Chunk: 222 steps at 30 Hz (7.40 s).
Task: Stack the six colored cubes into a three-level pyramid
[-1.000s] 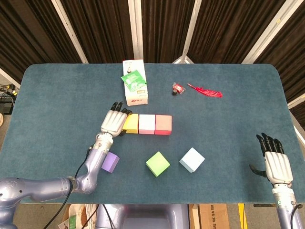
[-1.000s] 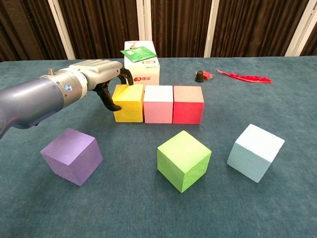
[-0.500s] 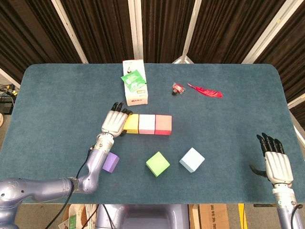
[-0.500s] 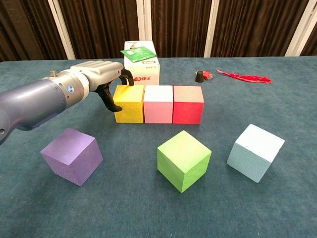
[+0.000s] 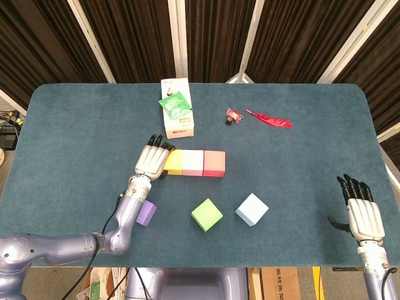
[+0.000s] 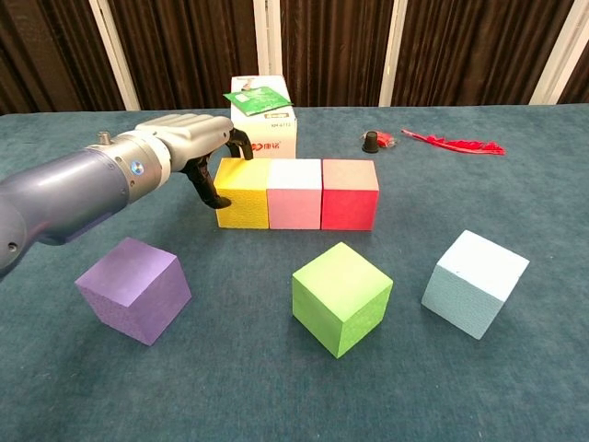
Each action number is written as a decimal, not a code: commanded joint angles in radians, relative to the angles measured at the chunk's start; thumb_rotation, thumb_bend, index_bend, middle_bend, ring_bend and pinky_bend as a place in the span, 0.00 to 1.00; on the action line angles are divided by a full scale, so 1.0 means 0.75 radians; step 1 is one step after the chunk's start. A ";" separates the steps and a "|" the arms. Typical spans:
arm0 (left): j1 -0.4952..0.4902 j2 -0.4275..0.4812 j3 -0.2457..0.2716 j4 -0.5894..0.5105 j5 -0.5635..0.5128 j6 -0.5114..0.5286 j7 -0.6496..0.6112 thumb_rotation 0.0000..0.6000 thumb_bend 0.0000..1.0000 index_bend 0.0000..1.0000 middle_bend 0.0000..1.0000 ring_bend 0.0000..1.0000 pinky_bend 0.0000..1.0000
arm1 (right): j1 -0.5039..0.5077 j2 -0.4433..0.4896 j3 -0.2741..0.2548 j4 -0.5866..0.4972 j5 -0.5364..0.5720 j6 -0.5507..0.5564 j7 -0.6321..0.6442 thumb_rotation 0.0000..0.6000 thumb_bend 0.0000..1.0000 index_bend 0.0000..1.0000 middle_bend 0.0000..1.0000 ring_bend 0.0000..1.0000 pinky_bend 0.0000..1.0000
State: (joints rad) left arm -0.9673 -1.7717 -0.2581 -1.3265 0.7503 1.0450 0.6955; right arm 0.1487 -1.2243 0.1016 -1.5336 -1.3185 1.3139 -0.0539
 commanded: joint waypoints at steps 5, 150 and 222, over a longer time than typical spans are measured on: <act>-0.002 -0.012 -0.005 0.009 0.004 0.006 0.001 1.00 0.40 0.26 0.22 0.00 0.00 | 0.000 0.003 0.000 -0.001 0.001 0.000 0.001 1.00 0.23 0.00 0.00 0.00 0.00; 1.070 0.739 0.318 -0.175 1.083 0.967 -1.183 1.00 0.41 0.18 0.07 0.00 0.00 | 0.378 0.206 0.023 -0.288 -0.131 -0.499 -0.063 1.00 0.24 0.03 0.04 0.00 0.00; 1.141 0.589 0.163 -0.221 0.976 0.837 -1.055 1.00 0.41 0.22 0.08 0.00 0.00 | 0.715 -0.061 -0.204 0.154 -0.555 -0.522 0.373 1.00 0.26 0.29 0.28 0.10 0.00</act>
State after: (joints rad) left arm -0.1117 -1.3300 -0.1353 -1.4920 1.4831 1.6735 -0.0953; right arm 0.6849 -1.2686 -0.0506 -1.4198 -1.7351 0.9205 0.2243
